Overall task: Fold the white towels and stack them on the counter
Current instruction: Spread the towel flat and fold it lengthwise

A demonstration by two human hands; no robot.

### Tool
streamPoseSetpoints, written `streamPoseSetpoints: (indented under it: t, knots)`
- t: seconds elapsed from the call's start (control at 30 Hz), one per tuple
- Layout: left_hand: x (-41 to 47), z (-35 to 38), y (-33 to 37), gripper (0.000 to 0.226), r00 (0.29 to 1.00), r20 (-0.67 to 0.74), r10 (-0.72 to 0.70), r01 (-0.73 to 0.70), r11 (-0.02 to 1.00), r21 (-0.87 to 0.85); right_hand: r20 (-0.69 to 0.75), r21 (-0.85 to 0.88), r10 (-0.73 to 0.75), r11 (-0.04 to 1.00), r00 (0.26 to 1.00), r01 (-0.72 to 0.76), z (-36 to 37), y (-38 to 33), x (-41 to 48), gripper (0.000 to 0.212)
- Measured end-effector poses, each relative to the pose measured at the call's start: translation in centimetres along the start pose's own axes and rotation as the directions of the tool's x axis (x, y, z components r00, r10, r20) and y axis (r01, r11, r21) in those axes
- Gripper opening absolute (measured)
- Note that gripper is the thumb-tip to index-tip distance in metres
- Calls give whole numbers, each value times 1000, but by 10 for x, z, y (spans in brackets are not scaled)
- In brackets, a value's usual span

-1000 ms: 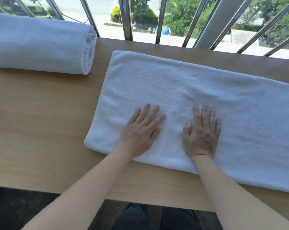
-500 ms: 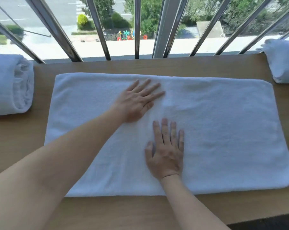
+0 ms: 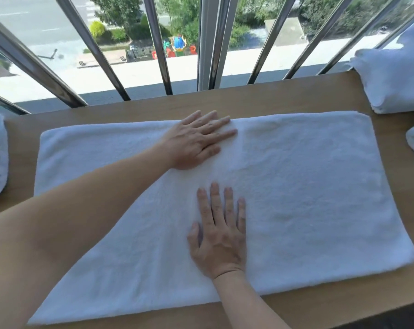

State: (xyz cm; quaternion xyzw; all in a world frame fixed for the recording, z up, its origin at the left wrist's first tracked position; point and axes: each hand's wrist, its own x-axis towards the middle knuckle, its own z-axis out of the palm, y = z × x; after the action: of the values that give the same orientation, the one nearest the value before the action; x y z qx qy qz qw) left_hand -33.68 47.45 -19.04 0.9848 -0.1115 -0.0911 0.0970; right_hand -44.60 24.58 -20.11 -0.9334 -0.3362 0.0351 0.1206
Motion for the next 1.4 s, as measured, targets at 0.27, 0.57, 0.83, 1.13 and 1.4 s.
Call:
streamPoseSetpoints:
  t: [0.27, 0.57, 0.83, 1.13, 1.4]
  knots:
    - [17, 1, 23, 54, 940, 18, 340, -340, 939, 40, -1, 12, 1, 1000, 1000, -1, -1, -2, 1, 71]
    - [54, 2, 14, 52, 992, -24, 122, -123, 992, -19, 6, 21, -13, 1000, 1000, 13, -3, -2, 1, 69]
    - [14, 8, 39, 60, 939, -92, -332, 324, 942, -90, -35, 56, 1, 998, 999, 1, -2, -2, 1, 65]
    - [-141, 52, 106, 59, 791, -95, -604, 592, 796, -126, -12, 74, 24, 997, 1000, -23, -2, -2, 0, 69]
    - [-168, 72, 170, 64, 741, -112, -662, 651, 749, -126, 8, 349, 50, 936, 999, -50, -21, 6, -4, 60]
